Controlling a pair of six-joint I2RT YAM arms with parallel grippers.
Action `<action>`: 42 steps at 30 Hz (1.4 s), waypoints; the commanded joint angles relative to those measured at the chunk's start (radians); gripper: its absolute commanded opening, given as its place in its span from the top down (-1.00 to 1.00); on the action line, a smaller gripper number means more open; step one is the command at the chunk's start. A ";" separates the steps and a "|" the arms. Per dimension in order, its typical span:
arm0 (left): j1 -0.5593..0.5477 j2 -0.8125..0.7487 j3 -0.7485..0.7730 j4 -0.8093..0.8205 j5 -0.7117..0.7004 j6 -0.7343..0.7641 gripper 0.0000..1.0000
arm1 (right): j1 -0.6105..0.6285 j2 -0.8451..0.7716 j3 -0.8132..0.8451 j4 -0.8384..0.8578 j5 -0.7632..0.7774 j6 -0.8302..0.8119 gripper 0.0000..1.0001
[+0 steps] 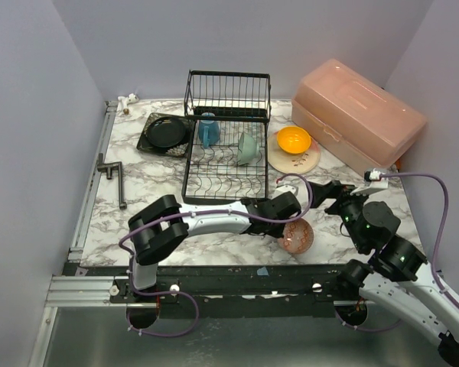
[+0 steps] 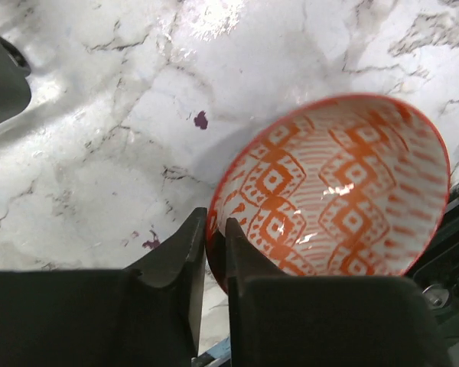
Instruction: Load the mixed dishes into the dish rack
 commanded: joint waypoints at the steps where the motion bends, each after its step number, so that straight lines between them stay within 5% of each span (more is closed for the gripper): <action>1: 0.010 -0.090 -0.072 0.057 -0.011 0.036 0.86 | 0.001 0.016 0.041 -0.021 0.029 0.009 -1.00; 4: 0.026 -0.161 -0.123 0.081 -0.012 0.042 1.00 | 0.000 0.024 0.045 -0.025 0.032 0.014 -0.99; 13: 0.121 -0.508 -0.344 0.105 -0.040 0.047 1.00 | 0.001 0.091 0.004 -0.004 0.006 0.097 -1.00; 23: 0.351 -1.012 -0.566 0.031 -0.075 0.097 1.00 | 0.001 0.373 -0.021 0.138 -0.162 0.203 -1.00; 33: 0.565 -1.316 -0.631 -0.014 0.090 0.030 1.00 | 0.001 0.768 0.089 0.351 -0.700 0.182 -0.99; 38: 0.639 -1.334 -0.633 -0.010 0.189 0.006 1.00 | 0.002 0.829 0.050 0.777 -1.256 0.224 -1.00; 42: 0.679 -1.330 -0.656 0.026 0.293 -0.035 1.00 | 0.004 0.837 -0.012 1.059 -1.342 0.383 -0.99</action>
